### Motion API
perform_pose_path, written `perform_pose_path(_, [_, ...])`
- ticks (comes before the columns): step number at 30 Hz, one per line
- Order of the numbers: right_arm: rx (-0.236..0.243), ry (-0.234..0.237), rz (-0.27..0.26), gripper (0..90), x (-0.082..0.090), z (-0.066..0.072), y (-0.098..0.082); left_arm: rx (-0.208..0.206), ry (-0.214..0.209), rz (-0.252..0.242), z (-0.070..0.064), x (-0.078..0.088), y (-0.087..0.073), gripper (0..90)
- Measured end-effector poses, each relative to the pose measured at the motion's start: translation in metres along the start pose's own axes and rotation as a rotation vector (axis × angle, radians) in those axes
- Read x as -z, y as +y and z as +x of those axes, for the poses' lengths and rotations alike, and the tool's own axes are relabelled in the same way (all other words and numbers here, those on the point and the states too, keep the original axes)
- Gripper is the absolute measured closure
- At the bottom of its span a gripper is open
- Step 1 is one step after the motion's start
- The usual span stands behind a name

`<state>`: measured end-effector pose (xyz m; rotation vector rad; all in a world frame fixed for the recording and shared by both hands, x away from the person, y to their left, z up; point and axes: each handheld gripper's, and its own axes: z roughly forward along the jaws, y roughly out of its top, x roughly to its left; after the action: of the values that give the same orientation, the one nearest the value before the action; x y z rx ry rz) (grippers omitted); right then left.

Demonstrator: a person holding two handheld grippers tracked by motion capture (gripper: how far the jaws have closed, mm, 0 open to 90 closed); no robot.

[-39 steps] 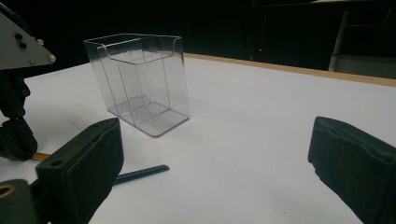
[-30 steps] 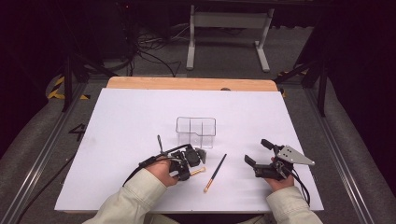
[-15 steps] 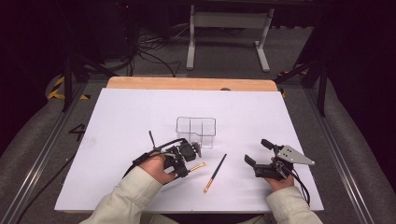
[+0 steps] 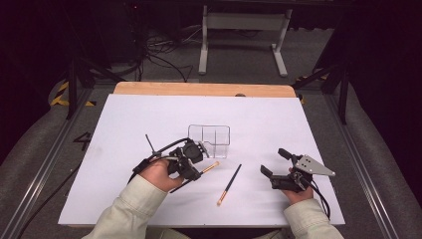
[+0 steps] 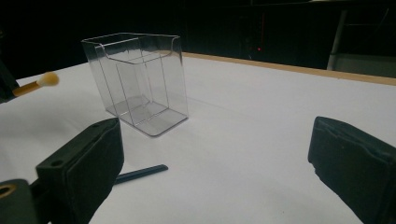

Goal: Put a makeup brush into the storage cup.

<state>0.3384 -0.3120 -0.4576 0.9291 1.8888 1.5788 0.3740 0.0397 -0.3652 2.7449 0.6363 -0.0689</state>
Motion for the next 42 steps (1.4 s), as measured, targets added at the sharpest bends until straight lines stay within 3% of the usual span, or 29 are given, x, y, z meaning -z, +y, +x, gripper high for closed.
perform_pose_path(4, [0.001, 0.0, 0.0, 3.9, 0.0, 0.0, 0.0, -0.004, -0.005, -0.054, 0.0, 0.007, -0.002, 82.8])
perform_pose_path(9, [0.0, 0.0, 0.0, 4.0, 0.0, 0.0, 0.0, -0.009, -0.012, -0.157, 0.002, 0.018, -0.005, 82.8])
perform_pose_path(21, [0.0, 0.001, 0.0, 4.0, 0.0, 0.0, 0.0, -0.01, -0.006, -0.318, 0.006, 0.034, -0.013, 82.7])
perform_pose_path(25, [-0.001, 0.001, 0.0, 4.0, 0.0, 0.0, 0.0, -0.012, -0.004, -0.407, 0.007, 0.041, -0.017, 82.8])
perform_pose_path(29, [-0.003, 0.001, 0.001, 4.0, 0.0, 0.0, 0.0, -0.015, -0.012, -0.485, 0.009, 0.043, -0.02, 82.8])
perform_pose_path(31, [-0.004, 0.002, 0.002, 4.0, 0.0, 0.0, 0.0, -0.015, -0.017, -0.499, 0.01, 0.044, -0.021, 82.8])
perform_pose_path(34, [-0.005, 0.001, 0.002, 4.0, 0.0, 0.0, 0.0, -0.023, -0.019, -0.575, 0.012, 0.045, -0.025, 82.7])
perform_pose_path(42, [-0.006, 0.001, 0.002, 4.0, 0.0, -0.001, 0.0, -0.015, -0.026, -0.672, 0.02, 0.04, -0.029, 82.8])
